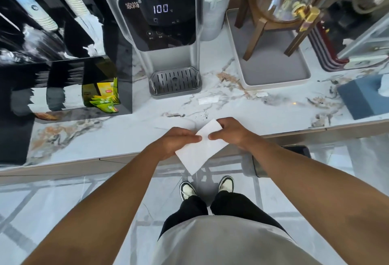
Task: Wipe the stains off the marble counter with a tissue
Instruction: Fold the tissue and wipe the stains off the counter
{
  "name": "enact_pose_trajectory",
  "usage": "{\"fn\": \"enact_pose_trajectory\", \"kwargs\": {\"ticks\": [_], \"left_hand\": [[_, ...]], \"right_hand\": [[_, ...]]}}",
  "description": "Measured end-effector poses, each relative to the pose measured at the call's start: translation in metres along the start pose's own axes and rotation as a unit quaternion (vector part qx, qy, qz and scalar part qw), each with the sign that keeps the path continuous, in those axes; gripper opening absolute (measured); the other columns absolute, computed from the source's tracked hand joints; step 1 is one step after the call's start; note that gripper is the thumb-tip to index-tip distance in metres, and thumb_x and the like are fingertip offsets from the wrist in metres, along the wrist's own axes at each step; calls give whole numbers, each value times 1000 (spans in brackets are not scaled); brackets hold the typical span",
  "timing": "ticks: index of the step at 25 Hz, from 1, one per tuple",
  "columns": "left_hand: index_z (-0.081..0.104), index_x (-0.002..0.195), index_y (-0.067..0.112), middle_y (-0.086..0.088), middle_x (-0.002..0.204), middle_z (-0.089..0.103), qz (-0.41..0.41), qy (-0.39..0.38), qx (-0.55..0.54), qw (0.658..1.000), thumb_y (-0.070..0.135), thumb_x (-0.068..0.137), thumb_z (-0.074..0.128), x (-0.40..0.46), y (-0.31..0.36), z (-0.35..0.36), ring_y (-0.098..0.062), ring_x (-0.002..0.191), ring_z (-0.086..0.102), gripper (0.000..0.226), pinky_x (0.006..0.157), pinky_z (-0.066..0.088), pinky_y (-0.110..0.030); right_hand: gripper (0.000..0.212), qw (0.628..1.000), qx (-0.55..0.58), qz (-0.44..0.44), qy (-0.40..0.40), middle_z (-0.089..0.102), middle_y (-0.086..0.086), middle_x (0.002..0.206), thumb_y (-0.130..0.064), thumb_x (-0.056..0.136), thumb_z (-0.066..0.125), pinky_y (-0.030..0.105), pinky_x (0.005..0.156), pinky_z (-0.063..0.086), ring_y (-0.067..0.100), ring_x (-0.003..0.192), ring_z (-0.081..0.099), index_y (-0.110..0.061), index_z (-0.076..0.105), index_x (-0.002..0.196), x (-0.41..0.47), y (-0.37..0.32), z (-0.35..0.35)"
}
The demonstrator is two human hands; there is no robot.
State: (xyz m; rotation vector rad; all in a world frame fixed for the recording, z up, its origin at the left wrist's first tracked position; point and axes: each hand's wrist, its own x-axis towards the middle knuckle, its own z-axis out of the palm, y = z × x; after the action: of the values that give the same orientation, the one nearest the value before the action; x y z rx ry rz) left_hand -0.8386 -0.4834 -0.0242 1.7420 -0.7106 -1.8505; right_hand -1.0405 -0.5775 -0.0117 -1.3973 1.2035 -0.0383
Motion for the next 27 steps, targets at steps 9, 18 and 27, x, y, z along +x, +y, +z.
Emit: {"fn": "enact_pose_trajectory", "kwargs": {"ticks": [9, 18, 27], "left_hand": [[71, 78, 6, -9, 84, 72, 5, 31, -6, 999, 12, 86, 76, 7, 10, 24, -22, 75, 66, 11, 66, 51, -27], [62, 72, 10, -11, 58, 66, 20, 72, 150, 986, 26, 87, 72, 32, 27, 81, -24, 42, 59, 24, 40, 40, -24], [58, 82, 17, -3, 78, 67, 129, 190, 345, 910, 37, 88, 67, 60, 28, 123, -28, 80, 62, 24, 70, 52, -35]], "right_hand": [[11, 994, 49, 5, 96, 72, 9, 84, -9, 76, 78, 24, 56, 53, 17, 69, 66, -5, 74, 86, -5, 7, -16], [22, 964, -110, 30, 240, 70, 1, 98, -21, 82, 68, 22, 70, 41, 16, 84, 58, -15, 68, 103, -3, 42, -52], [24, 943, -115, -51, 309, 67, 5, 107, -11, 85, 62, 25, 83, 46, 23, 97, 62, -16, 62, 109, 19, 49, -69]]}}
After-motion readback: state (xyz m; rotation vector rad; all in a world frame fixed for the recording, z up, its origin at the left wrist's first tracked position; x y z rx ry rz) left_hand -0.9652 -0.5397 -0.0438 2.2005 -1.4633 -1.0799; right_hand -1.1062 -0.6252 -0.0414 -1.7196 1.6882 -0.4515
